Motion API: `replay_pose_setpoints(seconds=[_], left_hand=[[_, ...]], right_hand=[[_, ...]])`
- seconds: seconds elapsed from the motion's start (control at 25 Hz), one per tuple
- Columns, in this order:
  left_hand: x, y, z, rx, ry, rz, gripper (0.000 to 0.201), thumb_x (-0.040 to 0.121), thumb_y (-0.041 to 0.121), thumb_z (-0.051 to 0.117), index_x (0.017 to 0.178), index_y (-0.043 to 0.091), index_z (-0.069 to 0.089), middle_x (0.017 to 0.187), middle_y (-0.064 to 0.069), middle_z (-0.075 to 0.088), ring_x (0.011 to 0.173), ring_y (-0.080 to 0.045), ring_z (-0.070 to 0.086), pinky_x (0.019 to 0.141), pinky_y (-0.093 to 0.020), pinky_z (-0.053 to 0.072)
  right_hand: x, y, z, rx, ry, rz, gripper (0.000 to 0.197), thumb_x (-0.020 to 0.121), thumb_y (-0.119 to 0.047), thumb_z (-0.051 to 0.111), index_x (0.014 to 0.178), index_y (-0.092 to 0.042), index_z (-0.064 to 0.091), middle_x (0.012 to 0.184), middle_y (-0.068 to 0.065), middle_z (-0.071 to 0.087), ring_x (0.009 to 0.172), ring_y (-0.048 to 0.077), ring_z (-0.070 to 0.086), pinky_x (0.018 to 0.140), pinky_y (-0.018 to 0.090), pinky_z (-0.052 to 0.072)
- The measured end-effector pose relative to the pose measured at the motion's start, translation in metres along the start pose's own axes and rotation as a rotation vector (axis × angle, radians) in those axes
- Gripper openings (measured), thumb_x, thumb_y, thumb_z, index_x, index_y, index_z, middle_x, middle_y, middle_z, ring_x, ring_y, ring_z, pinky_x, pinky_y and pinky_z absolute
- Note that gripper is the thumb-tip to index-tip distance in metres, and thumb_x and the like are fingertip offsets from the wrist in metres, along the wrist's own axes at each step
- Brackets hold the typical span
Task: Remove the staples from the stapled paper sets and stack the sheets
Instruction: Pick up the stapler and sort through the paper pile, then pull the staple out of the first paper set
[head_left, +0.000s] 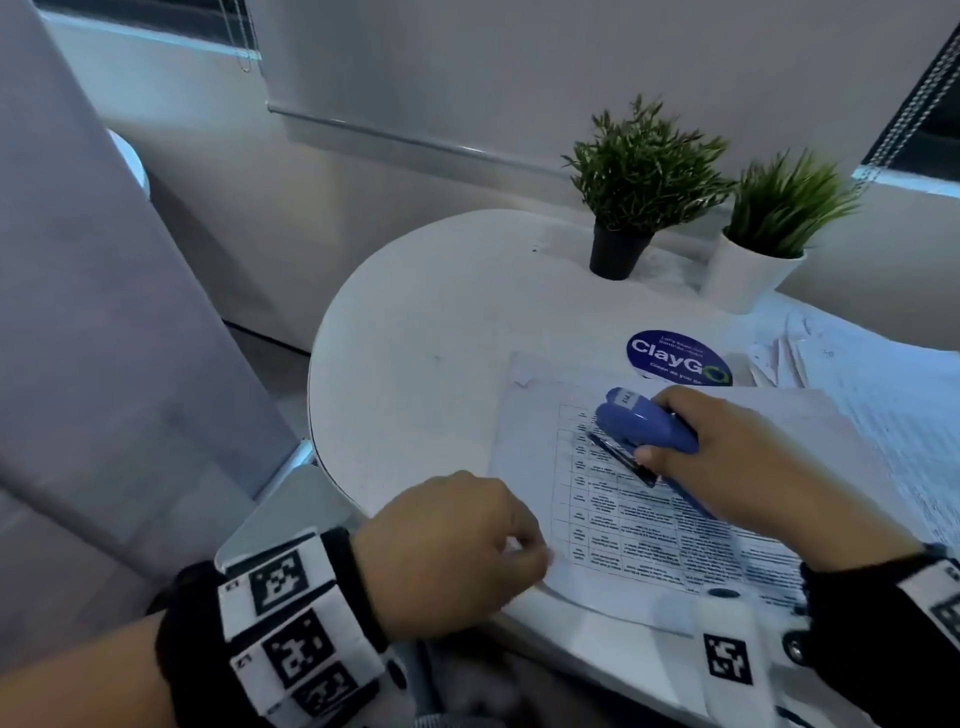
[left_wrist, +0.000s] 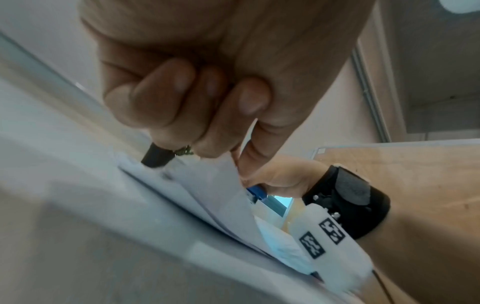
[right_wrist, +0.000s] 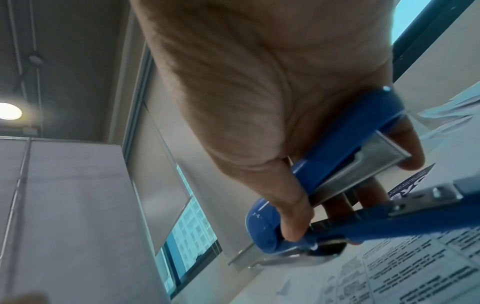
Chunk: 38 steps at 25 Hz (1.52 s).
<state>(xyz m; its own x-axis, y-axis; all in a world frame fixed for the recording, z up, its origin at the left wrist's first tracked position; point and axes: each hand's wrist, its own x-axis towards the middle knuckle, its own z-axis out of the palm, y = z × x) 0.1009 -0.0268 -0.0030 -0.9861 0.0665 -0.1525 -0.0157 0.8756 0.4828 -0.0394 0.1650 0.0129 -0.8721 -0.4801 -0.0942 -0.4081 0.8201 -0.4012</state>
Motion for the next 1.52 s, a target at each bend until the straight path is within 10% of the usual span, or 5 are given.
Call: replay_pose_setpoints(seconds=[0.24,0.68,0.88,1.0,1.52], left_hand=[[0.014,-0.031,0.011,0.296,0.152,-0.064,0.042,0.093,0.053,0.042,0.130,0.033,0.049,0.109,0.002,0.051,0.098,-0.020,0.053,0.079,-0.032,0.046],[0.002,-0.036,0.040,0.017,0.208,0.203,0.042,0.087,0.049,0.038,0.100,0.024,0.070,0.090,0.006,0.062,0.087,-0.014,0.050,0.077,-0.036,0.050],[0.037,-0.048,0.024,0.359,0.026,-0.004,0.078,0.090,0.070,0.024,0.153,0.025,0.018,0.161,0.000,0.012,0.145,-0.023,0.013,0.117,-0.039,0.019],[0.052,-0.057,0.022,0.377,-0.061,-0.046,0.091,0.085,0.078,0.023,0.155,0.025,-0.005,0.162,0.007,-0.014,0.150,-0.019,-0.009,0.121,-0.041,0.001],[0.079,-0.076,0.023,0.361,0.007,-0.079,0.127,0.054,0.102,0.019,0.152,0.029,-0.017,0.159,0.017,-0.018,0.147,-0.013,-0.019,0.120,-0.049,-0.006]], right_hand=[[0.036,-0.016,0.017,-0.157,-0.092,-0.016,0.012,0.090,-0.027,0.062,0.095,-0.024,0.051,0.089,0.000,0.062,0.081,0.022,0.058,0.074,0.036,0.049],[0.041,-0.026,0.014,-0.265,-0.274,-0.101,0.013,0.090,-0.020,0.062,0.099,-0.022,0.053,0.096,-0.003,0.061,0.084,0.017,0.058,0.073,0.030,0.045],[0.055,-0.032,0.021,-0.337,-0.273,-0.195,0.015,0.089,-0.023,0.062,0.095,-0.022,0.048,0.098,0.000,0.058,0.087,0.021,0.054,0.075,0.035,0.045],[0.069,-0.035,0.026,-0.355,-0.261,-0.237,0.016,0.089,-0.024,0.062,0.096,-0.022,0.047,0.102,0.003,0.059,0.092,0.024,0.054,0.083,0.040,0.048],[0.112,-0.043,0.036,-0.519,-0.187,-0.348,0.015,0.091,-0.025,0.055,0.101,-0.020,0.044,0.107,0.004,0.054,0.099,0.023,0.043,0.080,0.037,0.036]])
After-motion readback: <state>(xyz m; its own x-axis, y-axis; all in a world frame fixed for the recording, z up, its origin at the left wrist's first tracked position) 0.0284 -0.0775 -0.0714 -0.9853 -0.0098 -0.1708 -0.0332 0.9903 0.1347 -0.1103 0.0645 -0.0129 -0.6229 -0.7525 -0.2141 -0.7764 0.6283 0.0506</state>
